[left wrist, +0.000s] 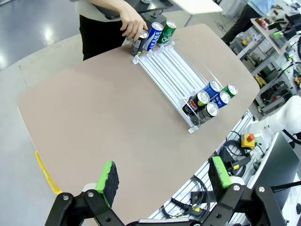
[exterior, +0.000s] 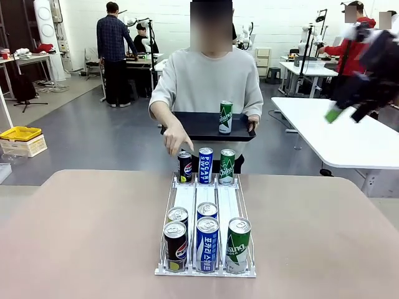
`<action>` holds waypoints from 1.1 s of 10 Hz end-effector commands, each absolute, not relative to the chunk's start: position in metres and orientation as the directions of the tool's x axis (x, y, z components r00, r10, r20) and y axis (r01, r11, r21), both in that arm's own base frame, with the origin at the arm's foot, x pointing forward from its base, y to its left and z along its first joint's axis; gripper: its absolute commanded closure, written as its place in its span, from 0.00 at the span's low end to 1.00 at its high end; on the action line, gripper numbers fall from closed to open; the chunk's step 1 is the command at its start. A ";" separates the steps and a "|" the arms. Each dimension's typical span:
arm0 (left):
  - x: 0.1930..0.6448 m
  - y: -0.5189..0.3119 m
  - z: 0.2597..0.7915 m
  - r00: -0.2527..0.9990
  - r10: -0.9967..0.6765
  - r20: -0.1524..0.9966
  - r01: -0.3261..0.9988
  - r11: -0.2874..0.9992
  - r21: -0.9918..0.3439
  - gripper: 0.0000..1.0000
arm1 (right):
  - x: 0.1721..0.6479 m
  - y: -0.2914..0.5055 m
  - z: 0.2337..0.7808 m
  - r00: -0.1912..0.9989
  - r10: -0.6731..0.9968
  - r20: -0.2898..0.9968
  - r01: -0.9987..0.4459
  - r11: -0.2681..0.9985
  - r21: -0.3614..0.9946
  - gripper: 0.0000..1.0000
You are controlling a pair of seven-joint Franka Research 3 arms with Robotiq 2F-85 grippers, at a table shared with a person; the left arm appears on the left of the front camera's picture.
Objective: Retrieve and hand over the desired beverage to the person.
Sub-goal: Pick up another can of the same type that the person held from the Automatic Can Dispenser.
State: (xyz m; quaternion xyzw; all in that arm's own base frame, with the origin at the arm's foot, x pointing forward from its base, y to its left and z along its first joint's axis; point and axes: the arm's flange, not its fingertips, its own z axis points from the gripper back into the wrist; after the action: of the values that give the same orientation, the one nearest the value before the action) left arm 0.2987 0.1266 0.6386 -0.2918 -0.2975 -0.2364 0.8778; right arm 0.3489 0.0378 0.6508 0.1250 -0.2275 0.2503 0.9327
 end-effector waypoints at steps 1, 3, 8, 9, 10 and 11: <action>0.297 0.128 0.638 0.694 -0.248 0.676 0.609 0.703 -0.367 0.00 | 0.312 -0.042 0.626 0.677 0.329 0.659 -0.553 0.818 0.160 0.00; 0.297 0.128 0.638 0.694 -0.248 0.676 0.609 0.703 -0.367 0.00 | 0.297 -0.103 0.618 0.684 0.210 0.699 -0.555 0.771 0.312 0.00; 0.297 0.128 0.638 0.694 -0.248 0.676 0.609 0.703 -0.367 0.00 | 0.305 -0.119 0.649 0.752 0.221 0.621 -0.525 0.771 0.361 0.00; 0.297 0.128 0.638 0.694 -0.248 0.676 0.609 0.703 -0.367 0.00 | 0.308 -0.114 0.653 0.755 0.251 0.606 -0.532 0.774 0.342 0.00; 0.297 0.128 0.638 0.694 -0.248 0.676 0.609 0.703 -0.367 0.00 | 0.310 -0.113 0.655 0.761 0.256 0.596 -0.527 0.780 0.338 0.00; 0.297 0.128 0.638 0.694 -0.248 0.676 0.609 0.703 -0.367 0.00 | 0.312 -0.110 0.655 0.770 0.264 0.581 -0.523 0.783 0.337 0.00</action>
State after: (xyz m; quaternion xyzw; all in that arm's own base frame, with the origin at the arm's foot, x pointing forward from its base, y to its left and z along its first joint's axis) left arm 0.2984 0.1265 0.6388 -0.2915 -0.2973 -0.2365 0.8779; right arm 0.3131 -0.1065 0.6536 0.2500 -0.2728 0.2247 0.9014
